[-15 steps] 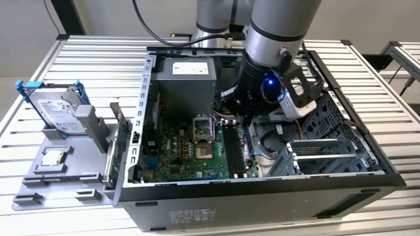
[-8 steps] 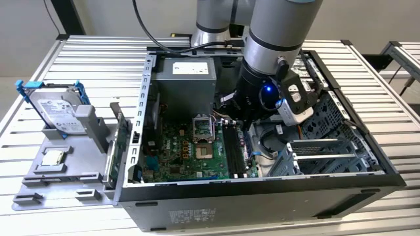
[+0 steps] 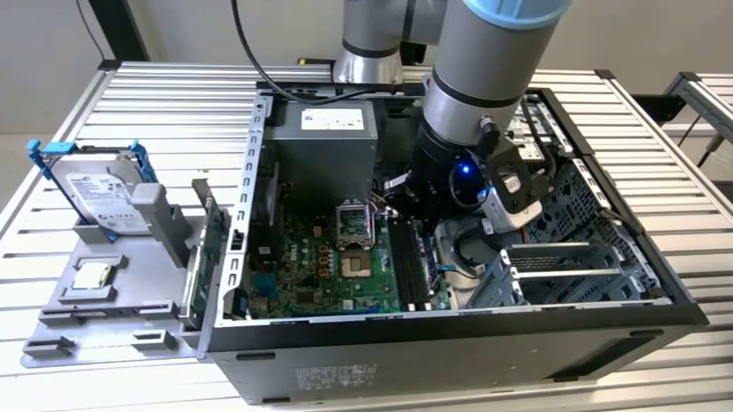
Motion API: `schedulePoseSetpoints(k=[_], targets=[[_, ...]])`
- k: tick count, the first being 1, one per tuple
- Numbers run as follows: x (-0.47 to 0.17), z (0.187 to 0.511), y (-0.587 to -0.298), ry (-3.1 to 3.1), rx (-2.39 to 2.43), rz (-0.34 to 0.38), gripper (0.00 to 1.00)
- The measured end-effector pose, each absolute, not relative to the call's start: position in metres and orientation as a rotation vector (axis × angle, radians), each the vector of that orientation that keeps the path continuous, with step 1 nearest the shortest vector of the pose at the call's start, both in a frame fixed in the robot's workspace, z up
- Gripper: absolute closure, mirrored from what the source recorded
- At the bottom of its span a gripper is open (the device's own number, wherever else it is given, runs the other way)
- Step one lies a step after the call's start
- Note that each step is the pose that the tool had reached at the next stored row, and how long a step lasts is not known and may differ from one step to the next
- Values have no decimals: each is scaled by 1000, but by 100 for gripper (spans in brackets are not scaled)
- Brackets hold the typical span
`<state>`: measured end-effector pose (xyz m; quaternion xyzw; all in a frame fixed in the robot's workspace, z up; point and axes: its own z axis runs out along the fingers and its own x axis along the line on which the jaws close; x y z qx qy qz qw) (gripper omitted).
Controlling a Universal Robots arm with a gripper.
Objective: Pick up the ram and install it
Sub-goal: 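Insert the ram into the slot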
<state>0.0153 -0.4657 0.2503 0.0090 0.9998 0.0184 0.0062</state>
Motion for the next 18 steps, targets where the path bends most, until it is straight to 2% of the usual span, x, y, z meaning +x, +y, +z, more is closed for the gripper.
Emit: schedulePoseSetpoints(k=[18], targets=[[17, 231, -466, 3127, 80, 57, 100]])
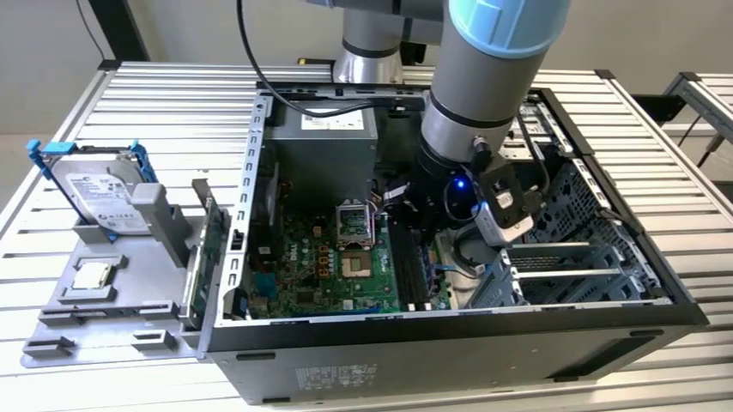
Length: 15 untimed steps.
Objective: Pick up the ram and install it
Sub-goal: 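Insert the ram into the slot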
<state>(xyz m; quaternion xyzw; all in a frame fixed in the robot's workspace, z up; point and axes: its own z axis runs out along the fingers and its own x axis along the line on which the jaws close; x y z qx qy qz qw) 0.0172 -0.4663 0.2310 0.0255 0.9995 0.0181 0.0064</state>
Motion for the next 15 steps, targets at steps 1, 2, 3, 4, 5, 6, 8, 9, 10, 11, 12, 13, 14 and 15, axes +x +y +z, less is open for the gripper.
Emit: schedulePoseSetpoints(k=[1, 2, 3, 4, 5, 6, 8, 9, 10, 11, 12, 13, 14, 15], targets=[[17, 230, -466, 3127, 80, 57, 100], [17, 229, -466, 3127, 80, 57, 100], [18, 229, -466, 3127, 80, 57, 100], [18, 228, -466, 3127, 80, 56, 100], [18, 228, -465, 3127, 80, 56, 100], [18, 228, -465, 3127, 80, 57, 100], [18, 227, -464, 3127, 80, 57, 100], [18, 226, -463, 3127, 80, 57, 100], [18, 225, -463, 3127, 80, 57, 100], [18, 224, -463, 3127, 80, 57, 100], [18, 224, -463, 3127, 80, 57, 100], [18, 224, -463, 3127, 80, 56, 100], [18, 224, -463, 3127, 80, 56, 100], [18, 224, -463, 3127, 80, 57, 100]])
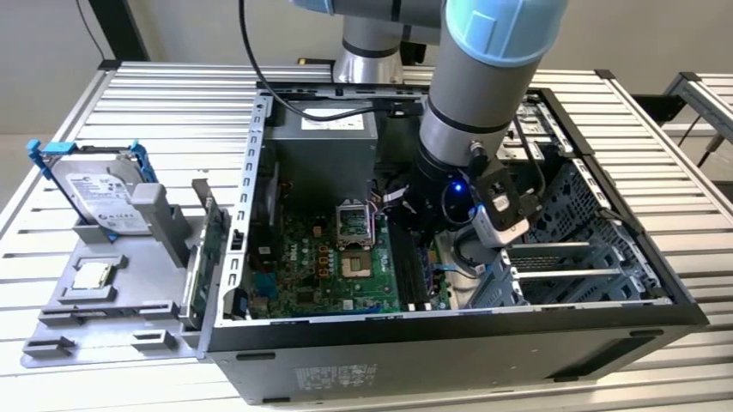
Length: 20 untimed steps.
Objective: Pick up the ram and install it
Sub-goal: 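Insert the ram into the slot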
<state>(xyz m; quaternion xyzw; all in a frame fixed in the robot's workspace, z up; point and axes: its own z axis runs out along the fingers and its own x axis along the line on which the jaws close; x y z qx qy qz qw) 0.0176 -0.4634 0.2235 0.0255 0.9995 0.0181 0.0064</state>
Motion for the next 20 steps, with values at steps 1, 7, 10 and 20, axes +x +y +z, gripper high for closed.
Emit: schedulePoseSetpoints(k=[1, 7, 10, 20], targets=[[18, 223, -463, 3127, 80, 57, 100], [17, 222, -463, 3127, 80, 57, 100], [17, 220, -463, 3126, 80, 57, 100], [17, 218, -462, 3125, 79, 57, 100]])
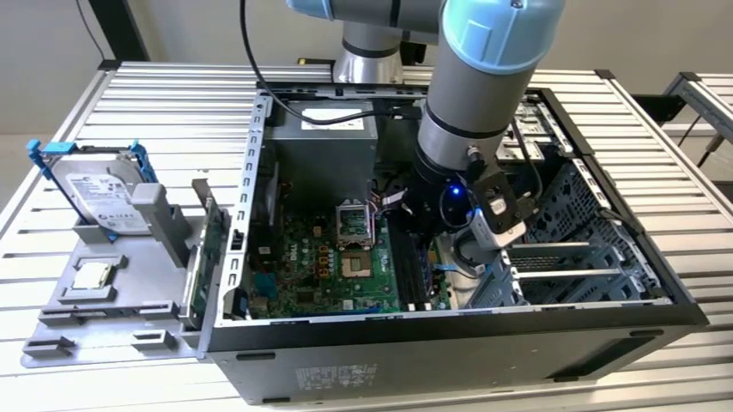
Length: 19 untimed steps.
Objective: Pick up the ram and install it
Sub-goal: 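Insert the ram into the slot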
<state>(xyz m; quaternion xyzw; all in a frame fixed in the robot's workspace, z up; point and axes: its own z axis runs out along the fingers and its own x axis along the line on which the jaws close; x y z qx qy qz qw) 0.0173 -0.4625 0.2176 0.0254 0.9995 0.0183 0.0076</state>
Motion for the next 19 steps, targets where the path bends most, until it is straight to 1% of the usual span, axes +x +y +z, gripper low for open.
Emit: schedulePoseSetpoints(k=[9, 19], targets=[[17, 225, -463, 3126, 59, 57, 100], [15, 224, -462, 3127, 7, 58, 100]])
